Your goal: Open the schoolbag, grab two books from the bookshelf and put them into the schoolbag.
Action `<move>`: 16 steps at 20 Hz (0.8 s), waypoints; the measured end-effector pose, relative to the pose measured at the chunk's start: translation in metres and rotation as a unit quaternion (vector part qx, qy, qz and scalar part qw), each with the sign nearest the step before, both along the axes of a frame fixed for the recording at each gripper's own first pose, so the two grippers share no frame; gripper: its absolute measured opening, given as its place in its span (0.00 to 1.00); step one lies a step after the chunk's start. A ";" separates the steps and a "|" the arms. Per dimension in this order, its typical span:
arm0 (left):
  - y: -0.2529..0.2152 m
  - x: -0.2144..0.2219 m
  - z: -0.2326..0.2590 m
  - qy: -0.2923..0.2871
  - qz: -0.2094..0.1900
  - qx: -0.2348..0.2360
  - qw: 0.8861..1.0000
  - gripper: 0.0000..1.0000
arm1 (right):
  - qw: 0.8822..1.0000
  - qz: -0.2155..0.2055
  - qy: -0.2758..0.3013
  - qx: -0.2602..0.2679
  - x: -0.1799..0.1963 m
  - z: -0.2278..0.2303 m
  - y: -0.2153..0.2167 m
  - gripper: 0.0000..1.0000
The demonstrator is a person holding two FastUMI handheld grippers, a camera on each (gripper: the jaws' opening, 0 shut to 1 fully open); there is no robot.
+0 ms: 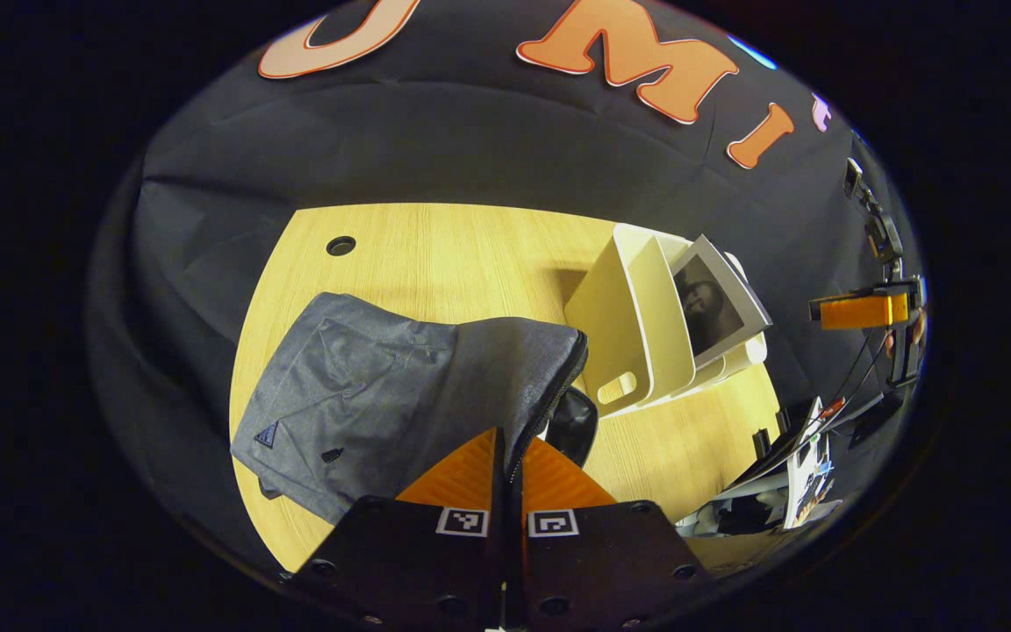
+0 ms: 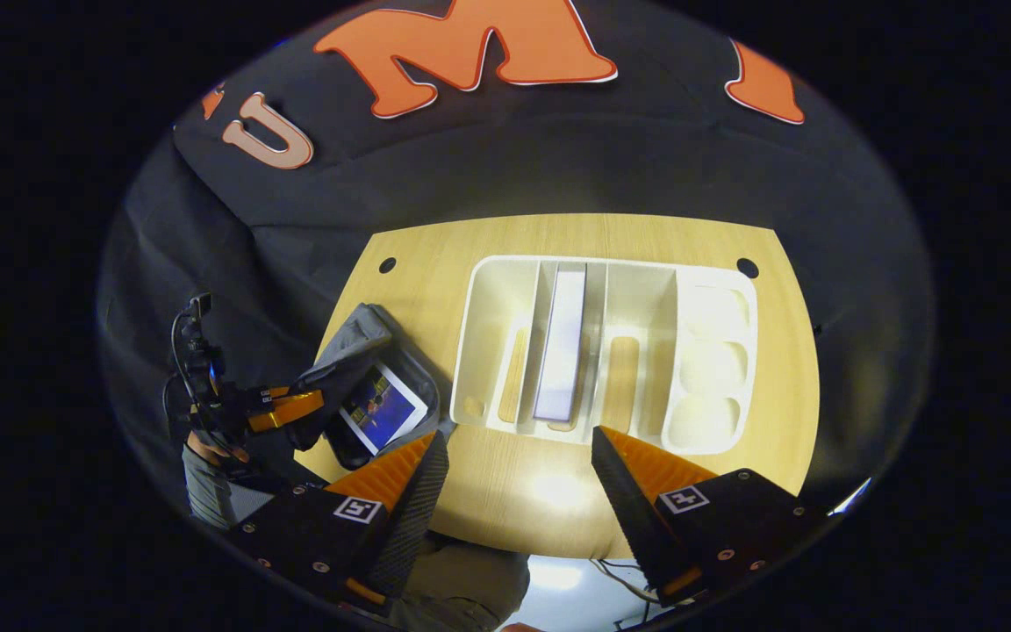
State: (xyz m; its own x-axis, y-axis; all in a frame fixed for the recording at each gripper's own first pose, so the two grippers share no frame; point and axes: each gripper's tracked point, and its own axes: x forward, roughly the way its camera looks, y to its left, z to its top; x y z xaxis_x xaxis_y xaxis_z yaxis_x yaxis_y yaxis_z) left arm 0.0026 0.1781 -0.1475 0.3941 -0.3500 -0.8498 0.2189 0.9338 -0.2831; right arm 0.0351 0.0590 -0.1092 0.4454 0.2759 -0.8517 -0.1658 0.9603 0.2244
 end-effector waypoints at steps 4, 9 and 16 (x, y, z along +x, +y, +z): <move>0.001 0.001 -0.001 0.003 0.004 0.004 1.000 0.02 | 1.000 0.004 0.027 0.005 0.017 0.007 -0.002 0.99; 0.000 -0.001 -0.002 0.004 0.010 0.012 1.000 0.02 | 0.999 0.008 0.045 -0.012 0.047 -0.008 -0.003 0.99; 0.003 -0.006 0.000 0.004 0.035 0.018 0.999 0.02 | 0.997 0.012 0.076 -0.032 0.080 -0.047 0.002 0.97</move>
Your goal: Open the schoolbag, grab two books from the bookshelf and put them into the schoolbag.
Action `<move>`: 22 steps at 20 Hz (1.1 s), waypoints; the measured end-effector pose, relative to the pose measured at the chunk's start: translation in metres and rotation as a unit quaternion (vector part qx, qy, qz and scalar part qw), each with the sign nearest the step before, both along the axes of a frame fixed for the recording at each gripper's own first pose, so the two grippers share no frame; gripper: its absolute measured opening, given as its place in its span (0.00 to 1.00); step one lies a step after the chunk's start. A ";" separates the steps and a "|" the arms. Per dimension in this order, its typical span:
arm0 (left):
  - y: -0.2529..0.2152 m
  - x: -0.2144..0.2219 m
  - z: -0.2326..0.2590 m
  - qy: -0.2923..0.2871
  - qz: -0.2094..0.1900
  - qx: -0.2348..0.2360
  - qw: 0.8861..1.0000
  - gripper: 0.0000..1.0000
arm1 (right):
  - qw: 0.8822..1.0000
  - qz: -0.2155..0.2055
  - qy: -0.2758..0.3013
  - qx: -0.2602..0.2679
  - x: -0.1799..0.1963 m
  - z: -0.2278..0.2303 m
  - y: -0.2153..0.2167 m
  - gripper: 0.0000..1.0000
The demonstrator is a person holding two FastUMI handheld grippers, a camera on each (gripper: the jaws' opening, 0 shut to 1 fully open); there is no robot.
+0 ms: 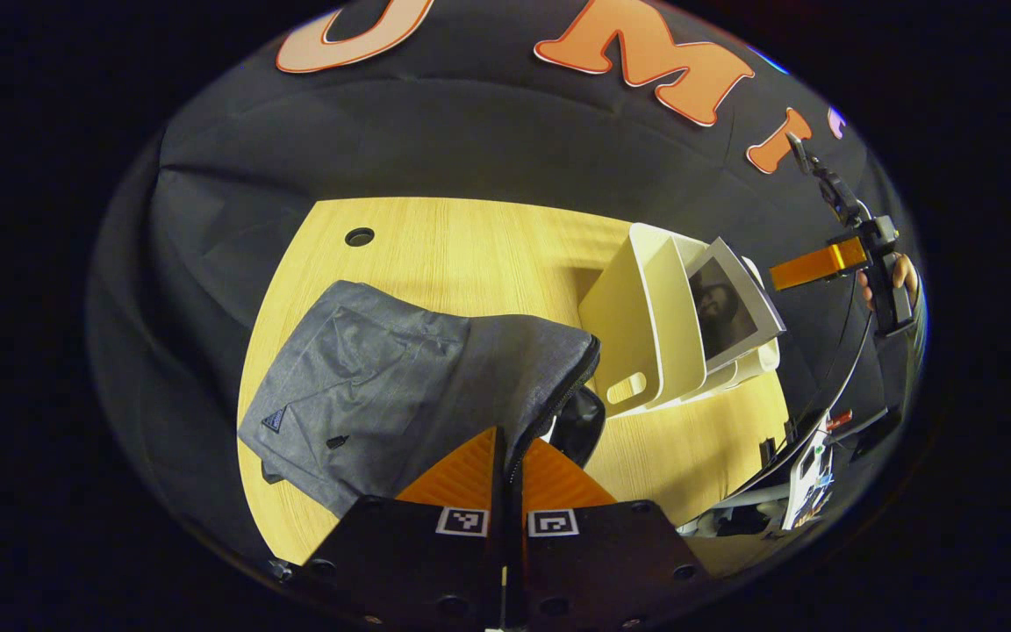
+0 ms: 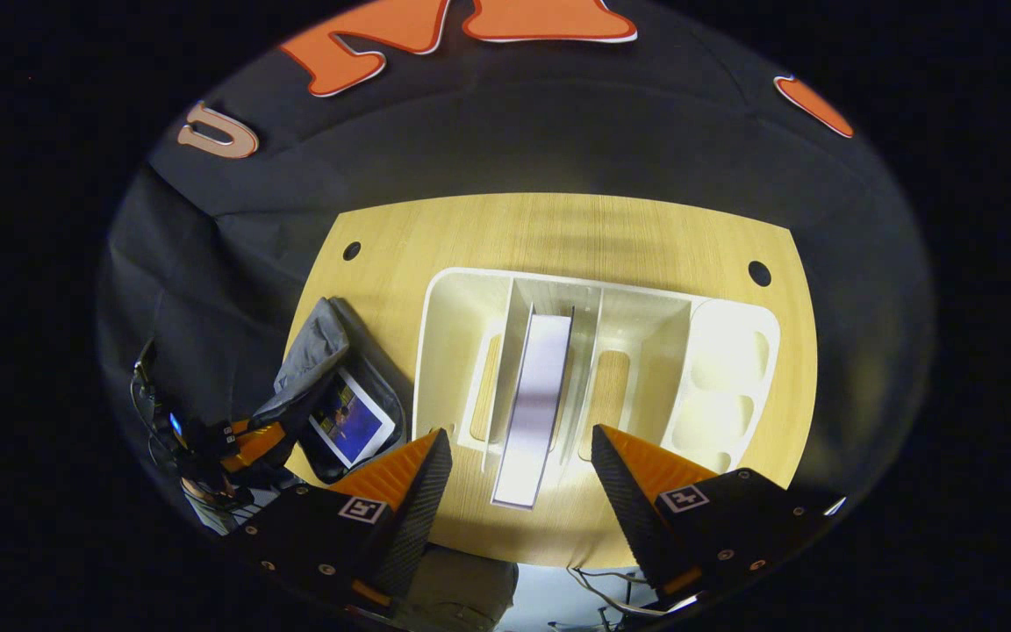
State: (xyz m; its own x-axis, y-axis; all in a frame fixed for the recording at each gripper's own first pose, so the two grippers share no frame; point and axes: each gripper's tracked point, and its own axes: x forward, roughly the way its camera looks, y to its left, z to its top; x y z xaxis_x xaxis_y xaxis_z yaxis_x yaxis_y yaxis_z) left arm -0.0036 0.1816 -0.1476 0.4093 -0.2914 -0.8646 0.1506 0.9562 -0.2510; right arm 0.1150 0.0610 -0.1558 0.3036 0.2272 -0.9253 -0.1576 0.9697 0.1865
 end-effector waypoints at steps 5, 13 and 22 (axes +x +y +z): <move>0.000 -0.004 0.000 0.000 0.013 0.001 1.000 0.02 | 1.000 -0.006 0.013 -0.016 0.018 -0.023 0.001 0.94; -0.002 -0.012 0.000 0.000 0.017 0.005 1.000 0.03 | 0.998 -0.027 0.046 -0.043 0.015 -0.057 0.002 0.68; -0.011 -0.008 -0.005 0.007 0.009 0.005 1.000 0.02 | 0.995 -0.065 0.055 -0.047 0.006 -0.055 -0.004 0.35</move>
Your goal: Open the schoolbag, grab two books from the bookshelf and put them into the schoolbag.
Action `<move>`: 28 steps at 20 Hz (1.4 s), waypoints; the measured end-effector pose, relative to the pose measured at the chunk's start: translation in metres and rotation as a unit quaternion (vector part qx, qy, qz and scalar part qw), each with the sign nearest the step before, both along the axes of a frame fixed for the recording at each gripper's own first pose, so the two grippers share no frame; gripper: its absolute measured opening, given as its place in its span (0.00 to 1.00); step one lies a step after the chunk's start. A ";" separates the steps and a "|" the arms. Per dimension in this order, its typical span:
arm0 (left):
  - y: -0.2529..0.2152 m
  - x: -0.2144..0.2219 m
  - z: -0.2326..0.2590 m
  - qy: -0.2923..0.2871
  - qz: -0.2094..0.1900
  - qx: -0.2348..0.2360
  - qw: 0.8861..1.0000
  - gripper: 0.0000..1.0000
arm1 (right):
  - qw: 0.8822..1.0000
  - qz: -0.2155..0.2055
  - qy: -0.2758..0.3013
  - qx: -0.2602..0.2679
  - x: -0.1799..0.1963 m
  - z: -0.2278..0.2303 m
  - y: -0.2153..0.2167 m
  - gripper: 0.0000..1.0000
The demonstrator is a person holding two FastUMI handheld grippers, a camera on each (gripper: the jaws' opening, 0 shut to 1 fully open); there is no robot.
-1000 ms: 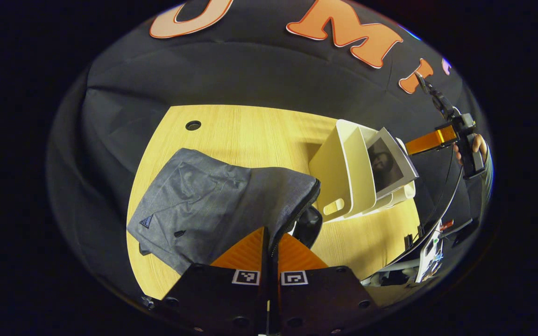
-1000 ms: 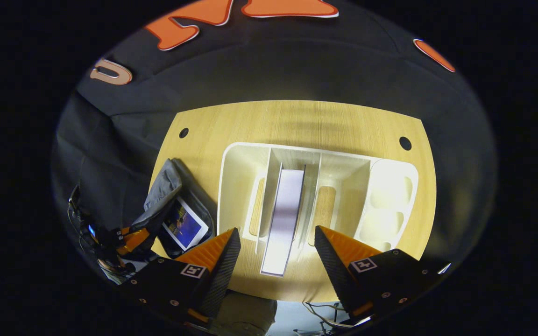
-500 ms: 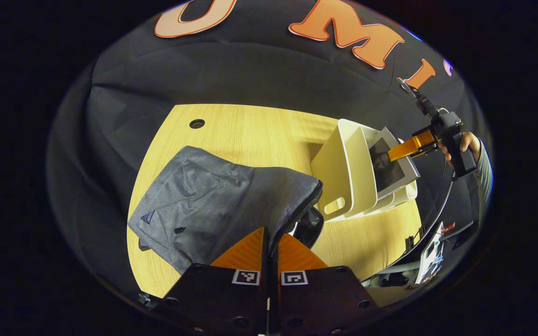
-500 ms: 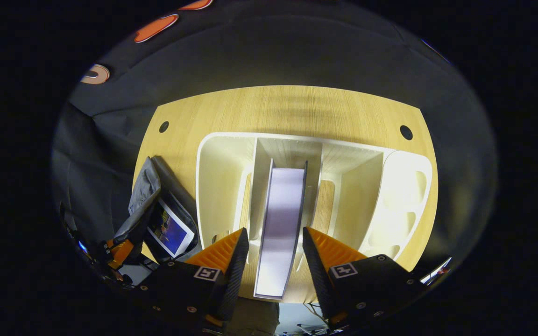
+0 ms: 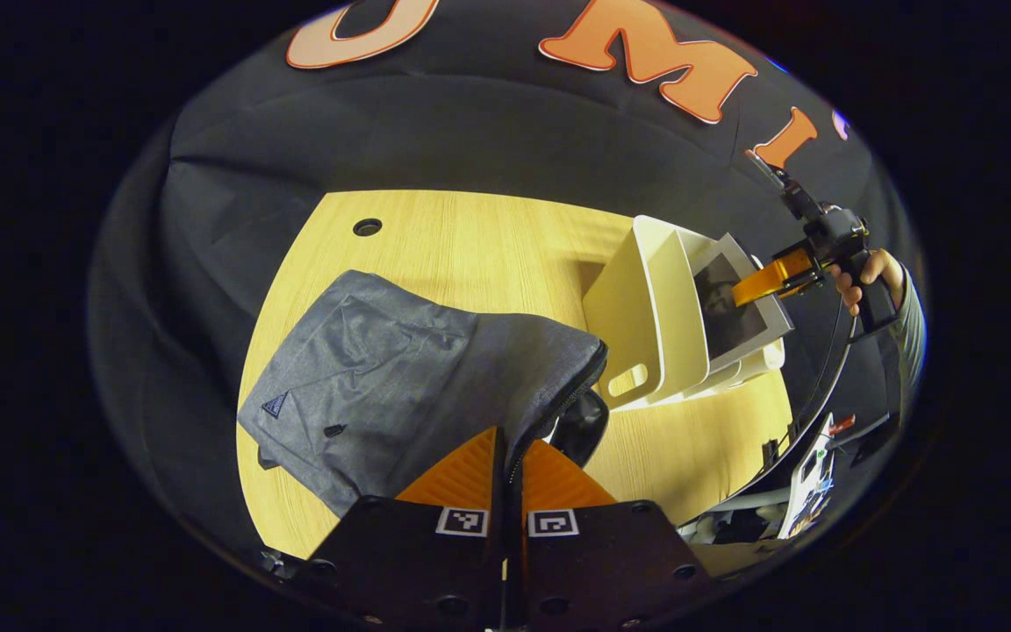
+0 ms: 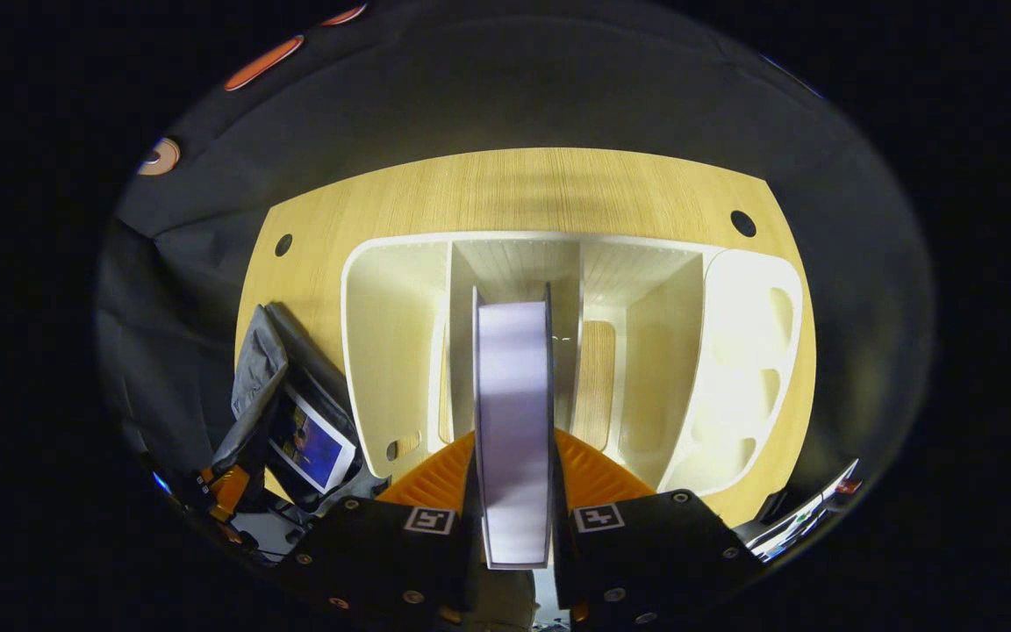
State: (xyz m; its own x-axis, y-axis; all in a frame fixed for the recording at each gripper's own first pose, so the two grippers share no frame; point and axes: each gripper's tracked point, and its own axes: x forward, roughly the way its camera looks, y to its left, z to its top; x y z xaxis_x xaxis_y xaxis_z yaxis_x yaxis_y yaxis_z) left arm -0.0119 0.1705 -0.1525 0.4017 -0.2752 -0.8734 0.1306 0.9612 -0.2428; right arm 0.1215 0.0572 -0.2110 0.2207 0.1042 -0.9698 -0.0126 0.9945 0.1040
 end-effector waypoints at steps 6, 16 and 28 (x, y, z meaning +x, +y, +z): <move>0.001 -0.005 -0.005 0.002 -0.035 -0.021 0.999 0.02 | 0.999 -0.032 -0.021 0.000 -0.040 0.034 0.003 0.34; 0.006 -0.006 -0.002 -0.003 -0.112 -0.043 0.993 0.02 | 0.995 -0.084 -0.053 0.002 -0.117 0.074 0.017 0.34; 0.016 -0.012 0.001 0.000 -0.193 -0.069 0.979 0.02 | 0.979 -0.188 -0.050 0.067 -0.229 0.059 0.063 0.34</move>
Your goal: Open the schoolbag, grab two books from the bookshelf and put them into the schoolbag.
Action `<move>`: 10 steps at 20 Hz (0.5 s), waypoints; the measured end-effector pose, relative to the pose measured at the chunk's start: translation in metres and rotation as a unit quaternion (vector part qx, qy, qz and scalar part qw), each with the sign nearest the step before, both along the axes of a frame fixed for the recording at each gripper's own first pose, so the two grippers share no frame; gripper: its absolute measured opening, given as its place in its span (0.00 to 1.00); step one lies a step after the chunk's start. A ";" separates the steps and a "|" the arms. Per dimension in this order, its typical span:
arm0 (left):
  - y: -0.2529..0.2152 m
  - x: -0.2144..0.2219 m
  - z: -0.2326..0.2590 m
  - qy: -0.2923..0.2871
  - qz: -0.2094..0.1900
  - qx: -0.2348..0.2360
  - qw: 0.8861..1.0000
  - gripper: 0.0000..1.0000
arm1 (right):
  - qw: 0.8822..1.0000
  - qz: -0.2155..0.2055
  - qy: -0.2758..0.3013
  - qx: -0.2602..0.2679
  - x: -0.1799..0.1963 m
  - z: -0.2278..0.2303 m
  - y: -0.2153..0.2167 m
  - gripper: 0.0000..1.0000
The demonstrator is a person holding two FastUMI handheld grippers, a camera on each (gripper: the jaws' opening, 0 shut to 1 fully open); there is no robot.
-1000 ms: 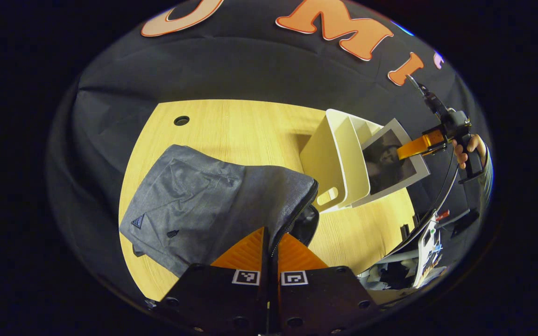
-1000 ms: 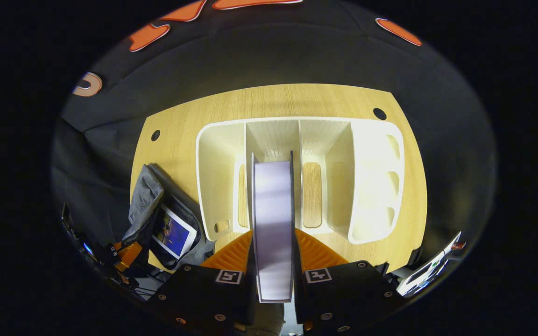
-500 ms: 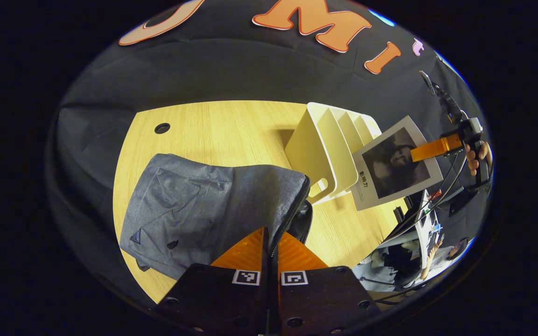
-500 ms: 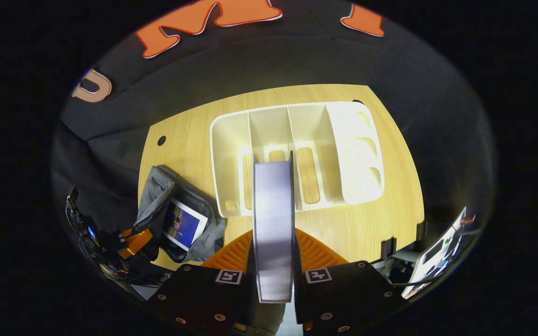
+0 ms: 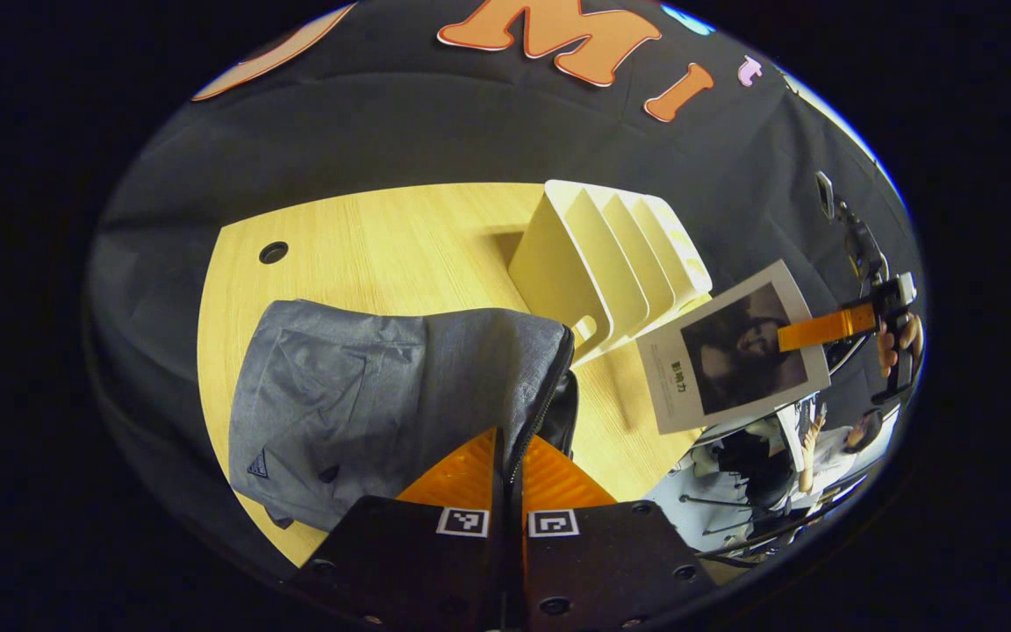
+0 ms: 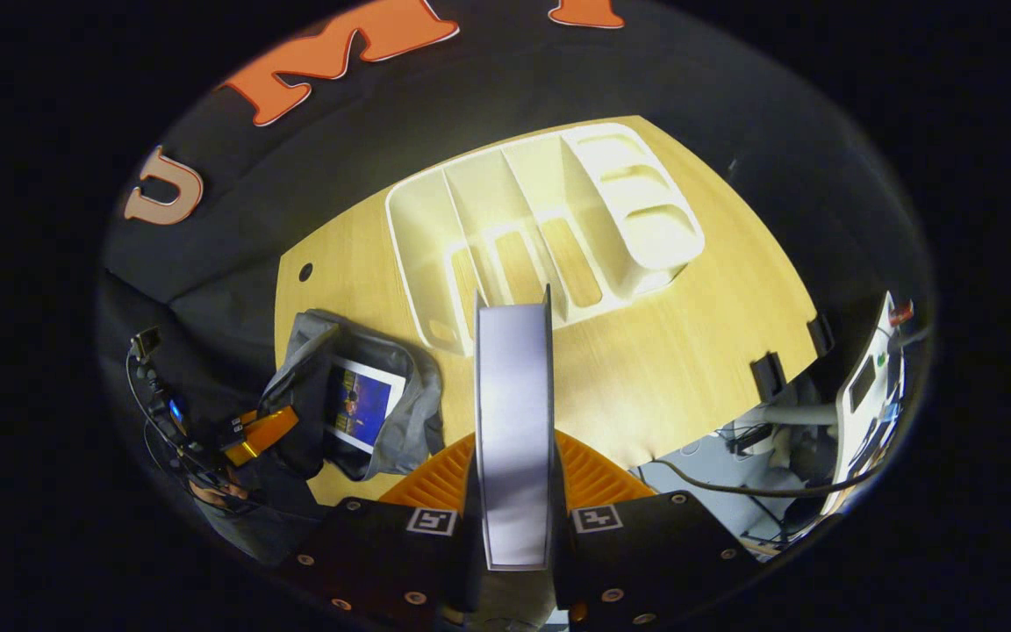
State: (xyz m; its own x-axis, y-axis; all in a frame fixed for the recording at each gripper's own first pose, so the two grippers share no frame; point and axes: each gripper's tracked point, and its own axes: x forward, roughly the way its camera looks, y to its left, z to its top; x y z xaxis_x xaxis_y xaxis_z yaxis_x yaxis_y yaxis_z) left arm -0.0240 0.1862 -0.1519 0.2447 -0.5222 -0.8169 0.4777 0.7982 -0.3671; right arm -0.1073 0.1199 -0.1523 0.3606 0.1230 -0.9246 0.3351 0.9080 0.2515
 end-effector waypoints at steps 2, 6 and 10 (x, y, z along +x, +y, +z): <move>0.002 -0.003 0.000 0.002 -0.010 -0.002 1.000 0.02 | 0.999 -0.017 -0.011 0.033 -0.010 0.000 0.014 0.33; 0.007 -0.002 0.002 0.000 -0.017 -0.003 1.000 0.02 | 0.993 -0.038 -0.055 0.100 -0.019 0.016 0.035 0.32; 0.014 -0.002 0.008 -0.011 -0.016 -0.006 1.000 0.02 | 0.984 -0.043 -0.092 0.150 -0.025 0.020 0.054 0.32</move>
State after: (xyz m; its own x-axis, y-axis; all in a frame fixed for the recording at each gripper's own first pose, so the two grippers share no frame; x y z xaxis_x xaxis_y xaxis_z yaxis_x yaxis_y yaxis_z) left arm -0.0264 0.1998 -0.1434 0.2459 -0.5399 -0.8050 0.5116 0.7777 -0.3653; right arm -0.1324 0.1737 -0.1321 0.5388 0.3419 -0.7699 0.3308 0.7547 0.5666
